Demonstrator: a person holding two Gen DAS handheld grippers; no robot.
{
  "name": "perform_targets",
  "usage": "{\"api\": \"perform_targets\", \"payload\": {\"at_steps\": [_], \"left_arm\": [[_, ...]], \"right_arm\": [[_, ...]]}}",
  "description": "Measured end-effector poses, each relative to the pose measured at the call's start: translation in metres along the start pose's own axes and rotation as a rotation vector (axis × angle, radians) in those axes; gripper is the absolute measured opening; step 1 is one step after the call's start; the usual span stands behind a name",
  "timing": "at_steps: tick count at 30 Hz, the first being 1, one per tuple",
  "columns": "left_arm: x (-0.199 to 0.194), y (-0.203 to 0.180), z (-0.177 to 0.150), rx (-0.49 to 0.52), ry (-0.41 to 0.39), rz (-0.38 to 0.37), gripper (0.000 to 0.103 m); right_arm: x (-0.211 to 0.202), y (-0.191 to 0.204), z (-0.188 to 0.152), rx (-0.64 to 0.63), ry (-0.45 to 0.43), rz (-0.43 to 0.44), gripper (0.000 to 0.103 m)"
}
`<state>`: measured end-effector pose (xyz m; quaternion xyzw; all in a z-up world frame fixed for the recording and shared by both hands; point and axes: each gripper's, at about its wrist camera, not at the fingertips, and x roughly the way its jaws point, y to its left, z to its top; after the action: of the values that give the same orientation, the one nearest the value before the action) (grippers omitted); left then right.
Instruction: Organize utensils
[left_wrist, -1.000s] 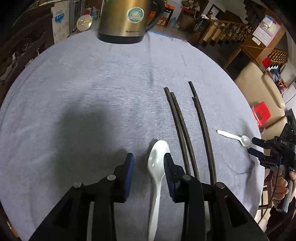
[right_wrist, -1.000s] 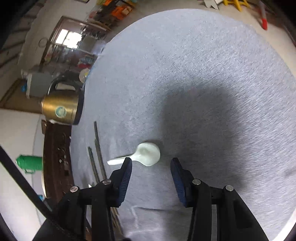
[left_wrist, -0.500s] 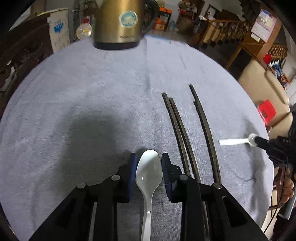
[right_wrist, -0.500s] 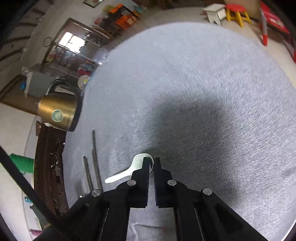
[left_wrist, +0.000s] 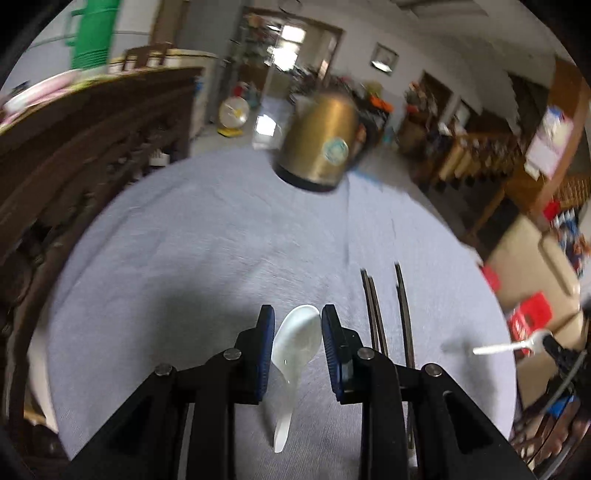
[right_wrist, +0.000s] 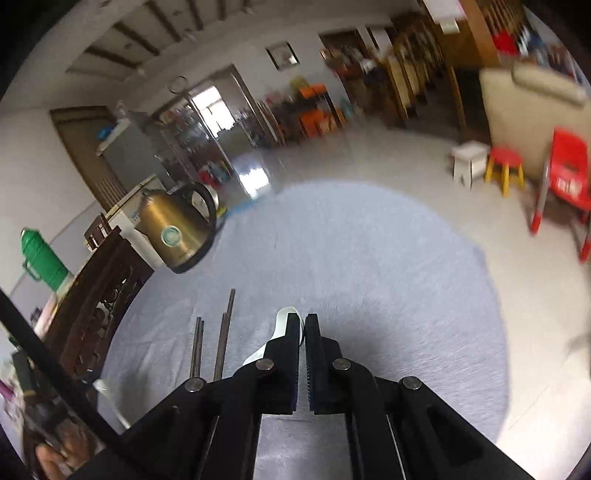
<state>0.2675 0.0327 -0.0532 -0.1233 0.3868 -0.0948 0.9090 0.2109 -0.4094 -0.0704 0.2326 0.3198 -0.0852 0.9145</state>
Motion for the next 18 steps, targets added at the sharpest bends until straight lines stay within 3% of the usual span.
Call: {"api": "perform_targets", "payload": {"at_steps": [7,18], "left_arm": [[-0.079,-0.002,-0.020,-0.046,-0.155,-0.029,0.027],[-0.177,-0.053,-0.040,0.022,-0.357,-0.189,0.027]], "right_arm": [[-0.065,0.020,-0.008,-0.112,-0.112,-0.001,0.003],[-0.163,0.042,-0.026,-0.225,-0.190,0.139,0.003]]}}
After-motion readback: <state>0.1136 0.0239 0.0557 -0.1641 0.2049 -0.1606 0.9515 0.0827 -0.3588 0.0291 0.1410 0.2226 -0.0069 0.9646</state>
